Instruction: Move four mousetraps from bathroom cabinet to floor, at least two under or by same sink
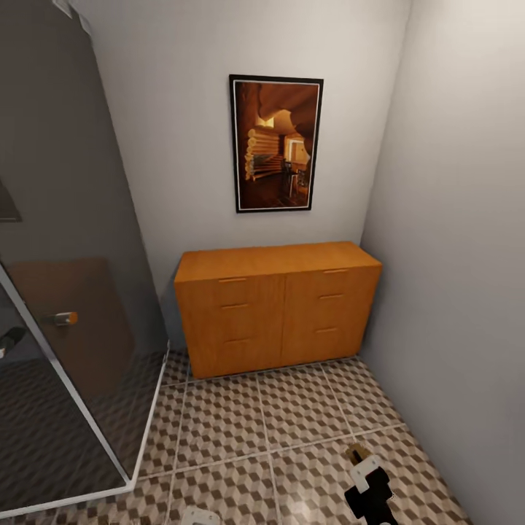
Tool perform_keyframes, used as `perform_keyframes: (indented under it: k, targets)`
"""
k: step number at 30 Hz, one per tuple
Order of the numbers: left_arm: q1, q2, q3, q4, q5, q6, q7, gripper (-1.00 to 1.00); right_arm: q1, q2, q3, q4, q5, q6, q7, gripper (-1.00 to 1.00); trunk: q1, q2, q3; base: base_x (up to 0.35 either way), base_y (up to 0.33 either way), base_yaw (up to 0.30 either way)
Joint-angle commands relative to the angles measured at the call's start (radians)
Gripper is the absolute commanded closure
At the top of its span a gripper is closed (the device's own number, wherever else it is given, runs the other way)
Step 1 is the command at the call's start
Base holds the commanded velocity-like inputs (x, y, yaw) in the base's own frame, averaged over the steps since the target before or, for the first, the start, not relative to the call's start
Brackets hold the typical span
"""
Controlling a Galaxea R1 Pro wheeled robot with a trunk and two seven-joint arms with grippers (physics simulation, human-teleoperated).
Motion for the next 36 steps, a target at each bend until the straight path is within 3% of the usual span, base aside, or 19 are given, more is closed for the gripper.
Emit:
perform_keyframes:
  k: [1, 11, 15, 19, 26, 31, 33, 36]
  targets:
    - [-0.002, 0.001, -0.008, -0.005, 0.008, -0.006, 0.008, 1.0, 0.0, 0.0, 0.003, 0.0, 0.001, -0.007, -0.002, 1.0, 0.0, -0.001, -0.001, -0.038, -0.009, 0.282]
    - [-0.002, 0.009, -0.007, -0.001, 0.025, -0.006, 0.015, 1.0, 0.0, 0.002, 0.003, 0.0, -0.002, -0.028, -0.008, 1.0, 0.0, -0.001, -0.002, -0.007, -0.002, 0.281]
    - [0.009, 0.023, -0.008, 0.033, 0.08, -0.006, 0.08, 1.0, 0.0, 0.022, 0.003, 0.01, -0.005, -0.025, -0.009, 1.0, 0.0, -0.001, -0.006, 0.0, 0.0, 0.245]
    - [0.03, 0.028, -0.008, 0.088, 0.159, -0.007, 0.147, 1.0, 0.0, 0.053, 0.003, 0.038, -0.005, -0.025, -0.01, 1.0, 0.0, -0.001, -0.008, 0.0, 0.0, 0.257]
    - [0.072, 0.034, -0.007, 0.189, 0.229, -0.006, 0.164, 1.0, 0.006, 0.073, 0.001, 0.051, -0.004, -0.027, -0.027, 1.0, 0.0, -0.001, -0.009, 0.0, 0.0, 0.281]
    - [0.081, 0.062, -0.007, 0.201, 0.262, -0.007, 0.164, 1.0, 0.014, 0.077, -0.001, 0.049, -0.005, -0.028, -0.029, 1.0, 0.0, -0.001, -0.009, 0.0, 0.0, 0.286]
    - [0.084, 0.078, -0.007, 0.202, 0.275, -0.007, 0.164, 1.0, 0.015, 0.093, -0.016, 0.05, -0.023, -0.027, -0.032, 1.0, 0.0, -0.001, -0.009, 0.0, 0.0, 0.287]
    - [0.091, 0.093, -0.007, 0.201, 0.29, -0.007, 0.163, 1.0, 0.018, 0.11, -0.038, 0.051, -0.116, -0.026, -0.056, 1.0, 0.0, -0.001, -0.009, 0.0, 0.0, 0.287]
